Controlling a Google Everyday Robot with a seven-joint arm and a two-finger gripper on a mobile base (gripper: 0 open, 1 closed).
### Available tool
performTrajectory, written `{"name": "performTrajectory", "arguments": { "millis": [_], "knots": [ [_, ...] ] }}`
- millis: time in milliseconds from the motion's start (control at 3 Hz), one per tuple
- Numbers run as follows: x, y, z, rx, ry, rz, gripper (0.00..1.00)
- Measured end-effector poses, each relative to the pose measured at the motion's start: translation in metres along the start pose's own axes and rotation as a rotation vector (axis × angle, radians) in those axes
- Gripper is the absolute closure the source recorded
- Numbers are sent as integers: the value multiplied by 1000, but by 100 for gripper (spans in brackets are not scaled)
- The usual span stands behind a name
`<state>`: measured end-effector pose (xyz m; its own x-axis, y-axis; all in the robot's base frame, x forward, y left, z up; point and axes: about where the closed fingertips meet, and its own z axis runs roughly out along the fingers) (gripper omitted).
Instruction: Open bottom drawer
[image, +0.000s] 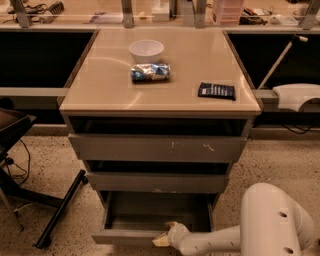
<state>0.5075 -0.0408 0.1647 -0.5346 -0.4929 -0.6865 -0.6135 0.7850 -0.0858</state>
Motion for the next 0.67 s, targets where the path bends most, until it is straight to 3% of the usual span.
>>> {"name": "performTrajectory", "arguments": {
  "millis": [667],
  "knots": [
    [5, 9, -10, 10, -5, 7, 100]
  ]
}}
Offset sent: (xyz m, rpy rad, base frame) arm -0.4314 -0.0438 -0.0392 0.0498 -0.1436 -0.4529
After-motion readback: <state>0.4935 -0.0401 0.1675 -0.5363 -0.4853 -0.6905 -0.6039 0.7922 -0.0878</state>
